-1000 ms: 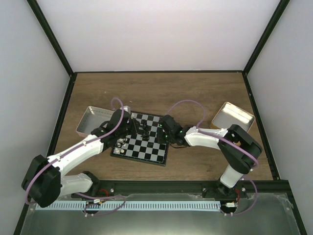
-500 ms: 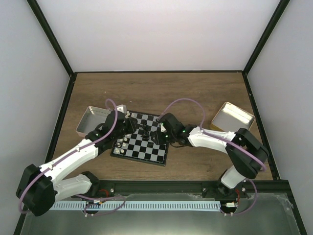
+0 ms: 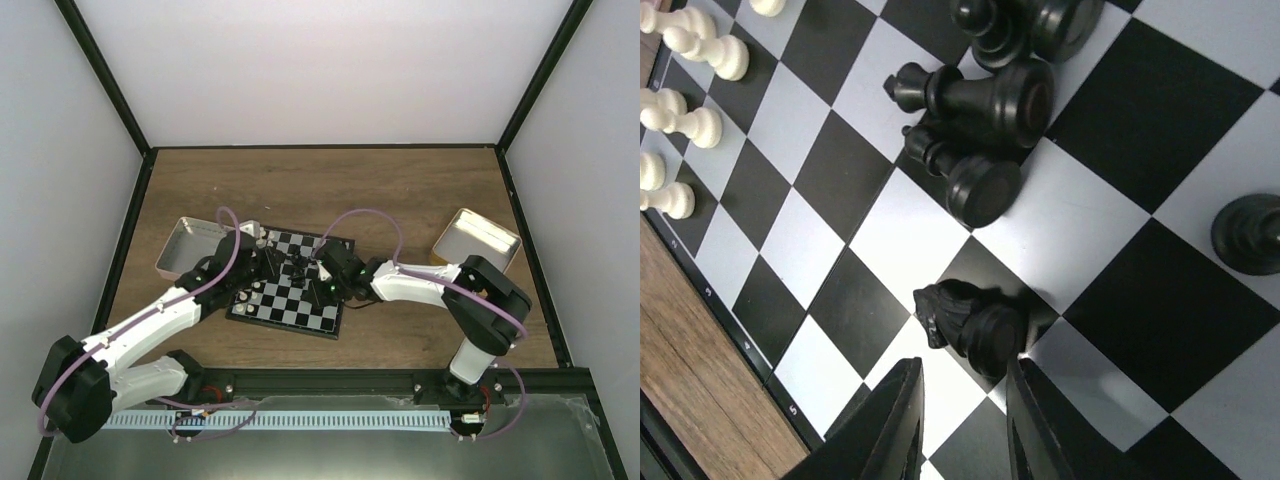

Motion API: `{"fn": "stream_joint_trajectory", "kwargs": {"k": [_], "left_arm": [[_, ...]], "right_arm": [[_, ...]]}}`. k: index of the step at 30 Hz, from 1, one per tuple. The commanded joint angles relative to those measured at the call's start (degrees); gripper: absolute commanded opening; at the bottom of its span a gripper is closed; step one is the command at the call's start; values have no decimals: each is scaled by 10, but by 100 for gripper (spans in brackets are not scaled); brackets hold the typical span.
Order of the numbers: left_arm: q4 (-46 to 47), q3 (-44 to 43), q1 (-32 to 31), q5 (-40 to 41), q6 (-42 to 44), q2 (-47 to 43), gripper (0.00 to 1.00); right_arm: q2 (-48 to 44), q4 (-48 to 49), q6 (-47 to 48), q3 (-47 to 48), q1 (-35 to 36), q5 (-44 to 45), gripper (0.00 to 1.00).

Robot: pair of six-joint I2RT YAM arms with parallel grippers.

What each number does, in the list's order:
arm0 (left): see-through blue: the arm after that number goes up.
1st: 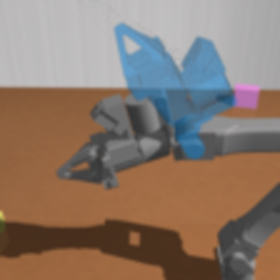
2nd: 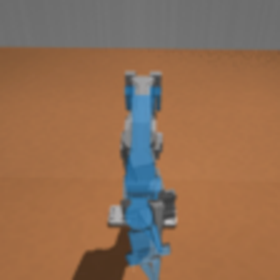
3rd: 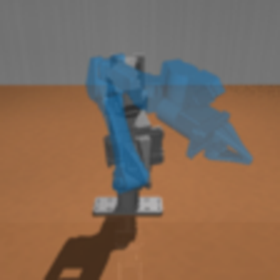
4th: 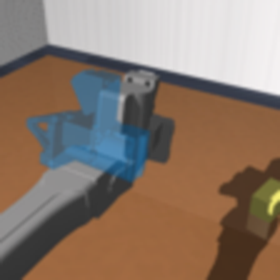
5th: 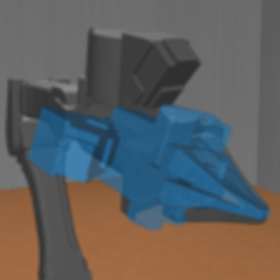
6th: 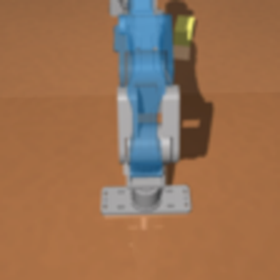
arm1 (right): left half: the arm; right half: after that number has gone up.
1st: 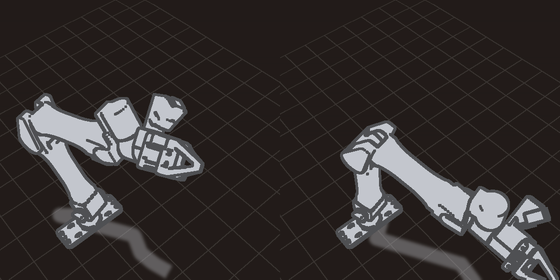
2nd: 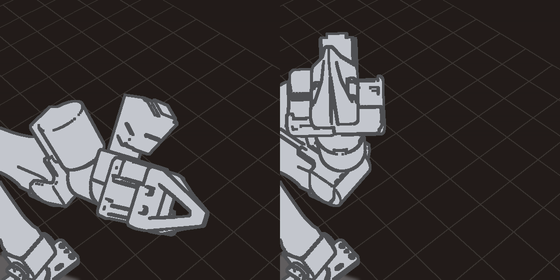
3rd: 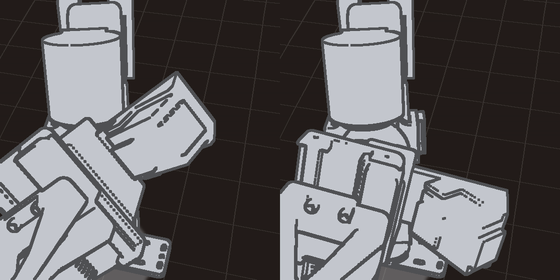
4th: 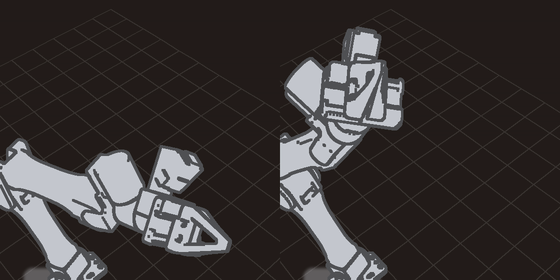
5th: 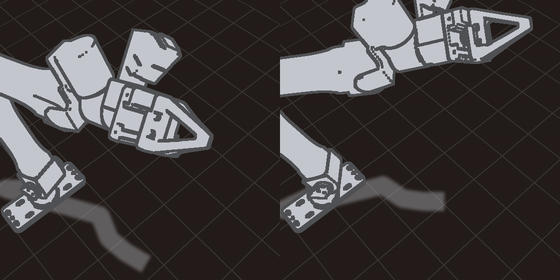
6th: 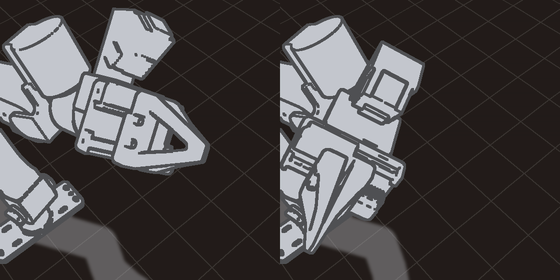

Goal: Set up the chess pieces on the board
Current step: Pick up the chess piece from the chessboard.

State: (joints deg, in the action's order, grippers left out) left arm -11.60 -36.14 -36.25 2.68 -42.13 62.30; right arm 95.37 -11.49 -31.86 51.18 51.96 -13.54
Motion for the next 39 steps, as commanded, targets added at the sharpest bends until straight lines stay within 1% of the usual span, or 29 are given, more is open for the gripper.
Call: {"fn": "stream_joint_trajectory", "kwargs": {"k": [1,6,10,15,18,22,26,33,39], "left_arm": [[21,14,3,-26,-8,-7,40],[35,41,3,-65,-13,-9,45],[46,62,3,-89,-27,-9,47],[68,78,3,-104,-38,-6,48],[74,84,3,-111,-43,-1,48],[89,101,3,-125,-56,2,48],[116,123,2,-147,-77,4,48],[155,142,2,-175,-100,22,48],[198,155,1,-192,-124,40,48]], "right_arm": [[11,-6,-10,18,5,14,22],[14,7,-19,14,5,35,21],[15,10,-21,15,5,39,28],[19,15,-20,25,5,44,29],[24,17,-21,27,5,50,25],[28,21,-24,25,5,50,17],[27,28,-30,18,5,46,11],[13,59,-42,-5,4,39,7],[-5,97,-38,-28,4,10,6]]}}
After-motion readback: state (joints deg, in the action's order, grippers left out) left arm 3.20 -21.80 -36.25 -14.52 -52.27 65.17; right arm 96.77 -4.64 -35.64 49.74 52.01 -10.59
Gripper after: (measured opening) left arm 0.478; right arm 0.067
